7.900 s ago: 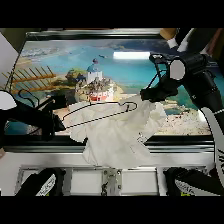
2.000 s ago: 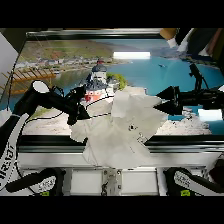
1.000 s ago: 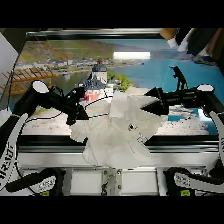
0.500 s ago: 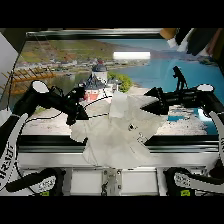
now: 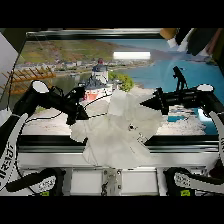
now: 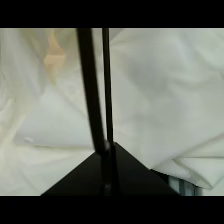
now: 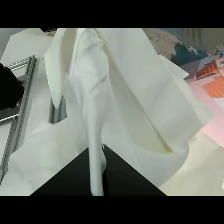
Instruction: Fold the clothes and pants, and hang the long-sleeved shirts on hangers.
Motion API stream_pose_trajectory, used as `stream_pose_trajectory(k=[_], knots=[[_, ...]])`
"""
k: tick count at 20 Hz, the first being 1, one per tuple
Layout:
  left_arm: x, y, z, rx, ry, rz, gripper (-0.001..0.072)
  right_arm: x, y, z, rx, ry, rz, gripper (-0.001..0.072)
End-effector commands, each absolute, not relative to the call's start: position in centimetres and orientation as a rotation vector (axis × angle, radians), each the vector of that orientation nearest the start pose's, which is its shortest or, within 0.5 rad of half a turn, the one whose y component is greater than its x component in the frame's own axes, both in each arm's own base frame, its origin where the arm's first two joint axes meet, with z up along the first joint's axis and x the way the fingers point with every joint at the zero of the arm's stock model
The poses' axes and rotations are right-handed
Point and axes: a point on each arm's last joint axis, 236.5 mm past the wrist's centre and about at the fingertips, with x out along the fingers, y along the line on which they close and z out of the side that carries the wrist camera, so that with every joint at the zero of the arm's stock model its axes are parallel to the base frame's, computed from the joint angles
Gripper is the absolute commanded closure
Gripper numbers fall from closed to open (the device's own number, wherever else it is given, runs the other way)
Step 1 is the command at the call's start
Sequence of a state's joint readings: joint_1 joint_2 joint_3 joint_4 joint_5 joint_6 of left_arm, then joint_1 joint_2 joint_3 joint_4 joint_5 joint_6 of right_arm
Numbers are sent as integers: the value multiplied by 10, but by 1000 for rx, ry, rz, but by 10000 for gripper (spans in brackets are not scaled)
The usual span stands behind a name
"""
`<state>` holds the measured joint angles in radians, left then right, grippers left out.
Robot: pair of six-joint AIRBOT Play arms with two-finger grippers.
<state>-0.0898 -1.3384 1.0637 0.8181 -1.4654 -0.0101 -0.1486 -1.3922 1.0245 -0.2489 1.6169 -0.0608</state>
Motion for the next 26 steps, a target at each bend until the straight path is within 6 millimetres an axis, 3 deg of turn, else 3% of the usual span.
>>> stream_pose_trajectory(k=[1, 11, 12, 13, 14, 18, 22, 26], knots=[[284, -187, 16, 517, 803, -1552, 696, 327, 183, 109, 97, 426, 1496, 691], [293, -186, 14, 529, 792, -1515, 694, 327, 183, 109, 97, 426, 1496, 699], [293, -186, 14, 529, 792, -1515, 601, 327, 183, 109, 97, 426, 1496, 699], [294, -186, 14, 518, 803, -1505, 344, 327, 183, 109, 97, 426, 1496, 700], [298, -186, 14, 483, 834, -1467, 254, 327, 183, 109, 97, 426, 1496, 700], [305, -180, 15, 364, 924, -1363, 254, 327, 183, 109, 97, 426, 1495, 701], [320, -153, 30, 232, 975, -1190, 254, 328, 183, 111, 103, 420, 1494, 703], [334, -117, 53, 106, 981, -991, 255, 339, 187, 139, 198, 315, 1472, 704]])
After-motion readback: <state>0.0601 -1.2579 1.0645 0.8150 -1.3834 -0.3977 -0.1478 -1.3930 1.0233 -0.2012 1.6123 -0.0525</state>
